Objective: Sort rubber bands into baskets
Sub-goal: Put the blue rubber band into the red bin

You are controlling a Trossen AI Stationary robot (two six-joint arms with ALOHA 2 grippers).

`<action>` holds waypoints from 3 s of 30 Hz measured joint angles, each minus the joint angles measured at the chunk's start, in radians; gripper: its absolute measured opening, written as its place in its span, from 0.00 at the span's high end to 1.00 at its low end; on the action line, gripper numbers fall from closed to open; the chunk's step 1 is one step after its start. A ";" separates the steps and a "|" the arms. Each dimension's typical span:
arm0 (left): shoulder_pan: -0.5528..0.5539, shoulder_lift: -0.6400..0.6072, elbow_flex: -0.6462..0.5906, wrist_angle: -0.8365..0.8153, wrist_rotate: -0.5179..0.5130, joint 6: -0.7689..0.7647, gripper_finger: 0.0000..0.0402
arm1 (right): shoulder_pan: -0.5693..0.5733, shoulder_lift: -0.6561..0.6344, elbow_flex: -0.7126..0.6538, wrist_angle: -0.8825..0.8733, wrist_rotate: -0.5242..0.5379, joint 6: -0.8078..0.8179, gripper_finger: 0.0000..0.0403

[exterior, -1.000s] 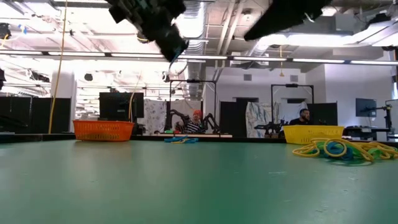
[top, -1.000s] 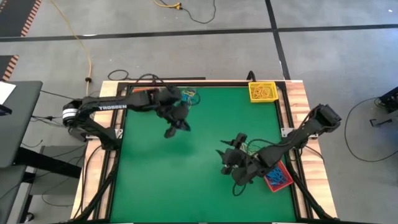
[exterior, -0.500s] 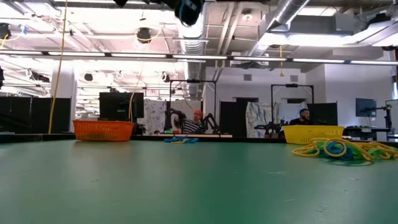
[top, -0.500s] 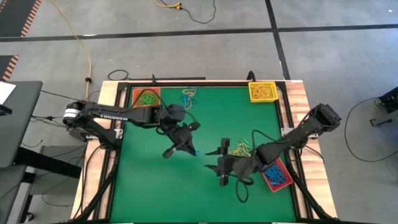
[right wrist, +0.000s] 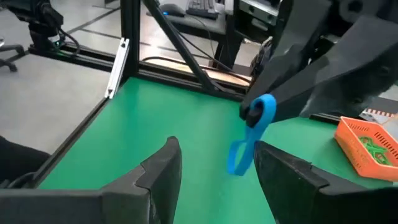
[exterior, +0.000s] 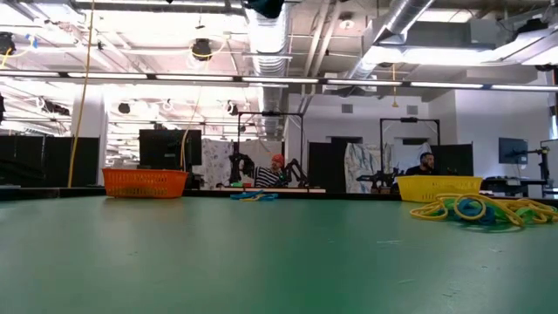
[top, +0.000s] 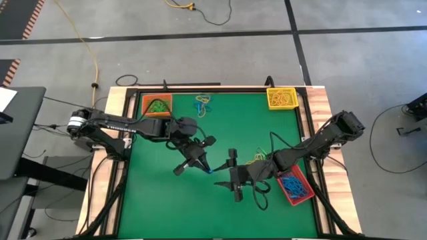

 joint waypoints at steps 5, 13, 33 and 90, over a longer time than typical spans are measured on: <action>-0.002 0.000 0.000 0.008 -0.001 0.009 1.00 | -0.006 0.000 0.000 0.001 0.001 -0.005 0.50; -0.021 0.000 0.000 0.032 0.005 0.007 1.00 | -0.043 0.000 0.000 -0.007 -0.008 0.009 0.63; -0.043 0.000 0.000 0.015 -0.001 0.020 1.00 | -0.049 0.000 0.000 -0.013 -0.076 -0.023 0.69; -0.042 -0.001 -0.438 0.321 -0.456 -0.053 0.56 | 0.265 -0.238 0.000 -1.465 -0.191 1.117 0.96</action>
